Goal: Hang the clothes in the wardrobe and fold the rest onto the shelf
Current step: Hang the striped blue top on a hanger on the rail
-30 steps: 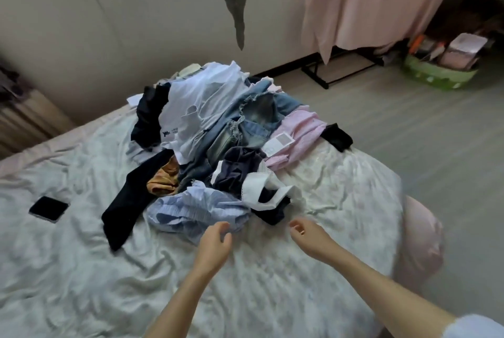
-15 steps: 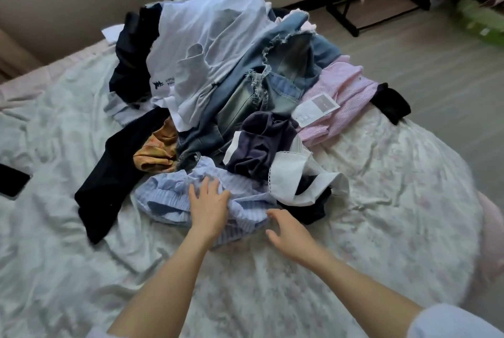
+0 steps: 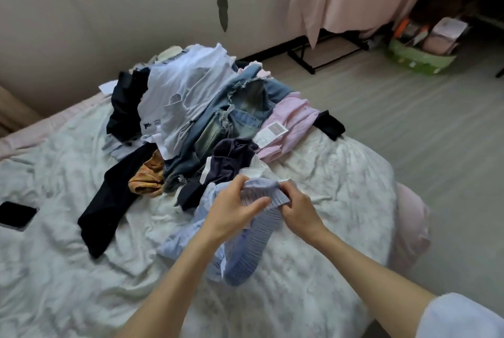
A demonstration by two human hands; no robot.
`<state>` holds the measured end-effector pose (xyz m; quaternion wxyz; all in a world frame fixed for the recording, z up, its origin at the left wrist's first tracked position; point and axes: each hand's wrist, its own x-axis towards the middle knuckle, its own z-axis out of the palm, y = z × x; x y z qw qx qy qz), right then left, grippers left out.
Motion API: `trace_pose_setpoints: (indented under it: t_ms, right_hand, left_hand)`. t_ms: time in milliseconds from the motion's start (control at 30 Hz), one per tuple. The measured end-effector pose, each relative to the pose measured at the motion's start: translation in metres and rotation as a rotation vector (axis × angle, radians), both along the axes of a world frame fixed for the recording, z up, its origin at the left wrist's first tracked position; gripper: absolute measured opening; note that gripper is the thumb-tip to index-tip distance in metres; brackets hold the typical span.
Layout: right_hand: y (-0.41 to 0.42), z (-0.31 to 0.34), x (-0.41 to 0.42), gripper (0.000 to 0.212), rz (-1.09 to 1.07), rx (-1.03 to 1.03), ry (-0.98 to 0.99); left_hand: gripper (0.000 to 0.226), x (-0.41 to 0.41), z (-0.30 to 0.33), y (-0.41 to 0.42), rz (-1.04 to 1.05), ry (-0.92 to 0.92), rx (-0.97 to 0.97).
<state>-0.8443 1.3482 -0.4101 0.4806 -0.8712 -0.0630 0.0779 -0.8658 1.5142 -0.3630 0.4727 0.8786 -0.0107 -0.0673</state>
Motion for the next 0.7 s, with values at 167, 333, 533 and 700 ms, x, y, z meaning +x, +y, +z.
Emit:
trace_pose_setpoints:
  t_ms: [167, 333, 533, 700]
  right_hand:
    - [-0.129, 0.072, -0.050, 0.041, -0.162, -0.356, -0.265]
    - [-0.271, 0.121, -0.151, 0.043, -0.476, -0.660, -0.418]
    - [-0.418, 0.143, -0.302, 0.032, -0.853, -0.823, -0.240]
    - [-0.512, 0.135, -0.446, 0.027, -1.203, -0.763, 0.080]
  left_hand:
    - [0.083, -0.024, 0.039, -0.098, -0.354, -0.132, 0.553]
    - [0.053, -0.058, 0.061, -0.231, -0.478, -0.365, 0.503]
    - [0.037, -0.113, 0.076, -0.385, -0.712, -0.518, 0.445]
    - [0.038, -0.164, 0.078, -0.473, -0.797, -0.499, 0.417]
